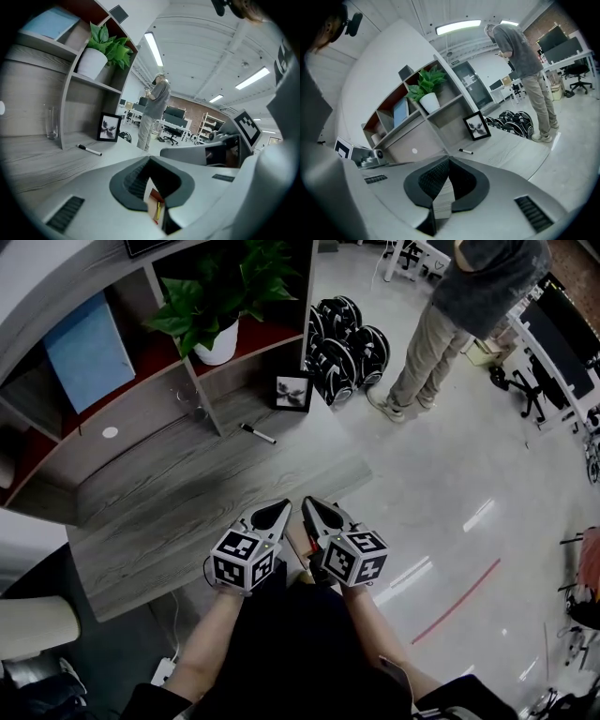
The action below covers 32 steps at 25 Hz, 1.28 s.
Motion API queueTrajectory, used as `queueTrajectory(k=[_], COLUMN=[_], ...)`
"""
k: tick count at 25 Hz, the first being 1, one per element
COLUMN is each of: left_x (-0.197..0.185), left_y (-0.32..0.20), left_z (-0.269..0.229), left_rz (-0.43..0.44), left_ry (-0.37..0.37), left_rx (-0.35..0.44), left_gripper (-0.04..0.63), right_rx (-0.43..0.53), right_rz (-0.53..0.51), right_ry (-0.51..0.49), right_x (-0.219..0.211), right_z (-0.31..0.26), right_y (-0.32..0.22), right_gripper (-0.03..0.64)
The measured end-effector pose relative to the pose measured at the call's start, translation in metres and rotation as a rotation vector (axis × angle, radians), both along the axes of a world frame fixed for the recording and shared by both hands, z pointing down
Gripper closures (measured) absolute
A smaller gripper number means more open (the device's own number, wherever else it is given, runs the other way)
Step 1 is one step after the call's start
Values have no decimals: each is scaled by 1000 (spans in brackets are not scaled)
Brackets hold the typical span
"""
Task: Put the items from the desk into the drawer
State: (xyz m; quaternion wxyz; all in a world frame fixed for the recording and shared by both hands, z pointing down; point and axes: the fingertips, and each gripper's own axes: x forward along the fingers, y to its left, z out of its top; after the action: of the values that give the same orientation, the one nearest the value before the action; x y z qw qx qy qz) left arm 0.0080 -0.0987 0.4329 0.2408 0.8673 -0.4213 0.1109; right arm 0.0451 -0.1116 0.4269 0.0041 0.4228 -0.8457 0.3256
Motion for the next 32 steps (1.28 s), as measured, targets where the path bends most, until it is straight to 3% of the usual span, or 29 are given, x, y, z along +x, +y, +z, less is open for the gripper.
queueTrajectory(k=[13,18,32], left_x=[-13,-27,-84], left_y=[-27,-36,-84], left_z=[-2,5,23], left_rz=[13,-4,-95], left_ry=[16,7,-60], left_rx=[-10,-24,-21], left_gripper=[595,594,594], right_rx=[-8,-41,2], right_rz=[13,-114,-356], right_ry=[38,52,259], right_x=[-6,-32,-94], right_z=[1,7,34], right_y=[-25,-35,-89], right_gripper=[624,624,624])
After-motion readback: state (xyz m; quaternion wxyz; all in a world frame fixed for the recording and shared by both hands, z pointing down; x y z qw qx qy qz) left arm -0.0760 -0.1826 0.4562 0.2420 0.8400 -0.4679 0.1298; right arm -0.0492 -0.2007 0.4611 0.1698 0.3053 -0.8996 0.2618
